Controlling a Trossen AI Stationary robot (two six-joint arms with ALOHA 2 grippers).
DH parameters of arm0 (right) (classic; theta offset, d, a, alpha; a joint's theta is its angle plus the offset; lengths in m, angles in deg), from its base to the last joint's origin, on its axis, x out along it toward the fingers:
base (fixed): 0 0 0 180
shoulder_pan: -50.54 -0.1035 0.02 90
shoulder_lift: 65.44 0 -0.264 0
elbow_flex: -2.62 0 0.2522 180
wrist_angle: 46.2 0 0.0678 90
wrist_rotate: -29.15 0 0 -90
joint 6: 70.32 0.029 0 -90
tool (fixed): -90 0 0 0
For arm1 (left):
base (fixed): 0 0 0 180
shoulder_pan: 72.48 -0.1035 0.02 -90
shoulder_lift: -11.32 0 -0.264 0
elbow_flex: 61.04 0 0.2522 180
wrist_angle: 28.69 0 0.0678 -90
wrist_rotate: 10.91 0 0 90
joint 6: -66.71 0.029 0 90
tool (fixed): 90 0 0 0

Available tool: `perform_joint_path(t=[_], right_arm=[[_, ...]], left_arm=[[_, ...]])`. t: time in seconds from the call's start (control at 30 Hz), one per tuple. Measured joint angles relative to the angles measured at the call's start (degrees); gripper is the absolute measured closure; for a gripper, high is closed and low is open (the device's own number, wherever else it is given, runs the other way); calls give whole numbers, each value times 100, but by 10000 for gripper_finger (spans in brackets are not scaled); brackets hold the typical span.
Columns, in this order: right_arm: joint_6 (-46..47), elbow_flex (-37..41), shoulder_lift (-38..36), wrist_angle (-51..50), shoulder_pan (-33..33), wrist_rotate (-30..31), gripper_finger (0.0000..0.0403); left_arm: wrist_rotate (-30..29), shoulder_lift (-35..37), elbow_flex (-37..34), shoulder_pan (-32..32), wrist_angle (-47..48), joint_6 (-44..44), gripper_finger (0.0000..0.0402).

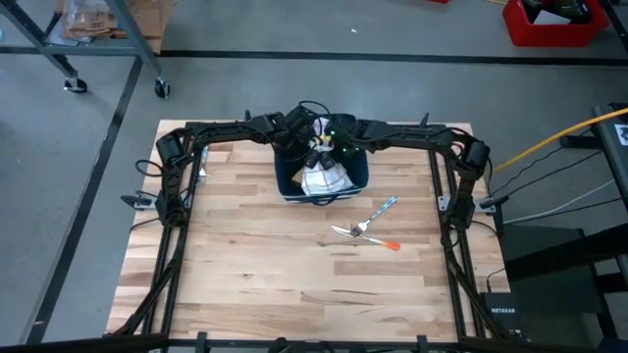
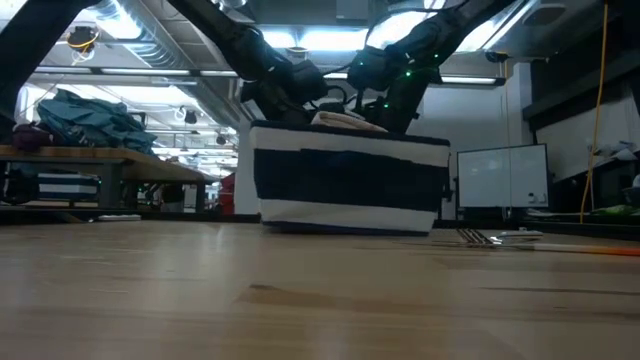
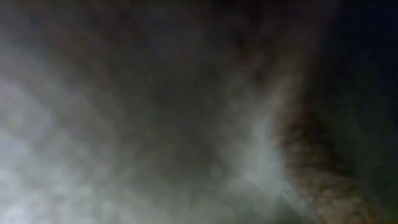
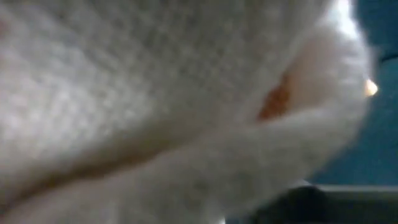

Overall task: Fold towel
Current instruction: Put the stacked folded towels into the blue laundry organizer

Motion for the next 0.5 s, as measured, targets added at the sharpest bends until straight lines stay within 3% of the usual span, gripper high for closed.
perform_joint_path(t=[0.23, 0.5], right_arm=[[21, -2, 7, -7, 0, -95, 287], [89, -10, -102, -142, 3, 52, 252]], left_arm=[[95, 1, 14, -69, 374, -76, 282], [32, 193, 164, -212, 720, 20, 277]])
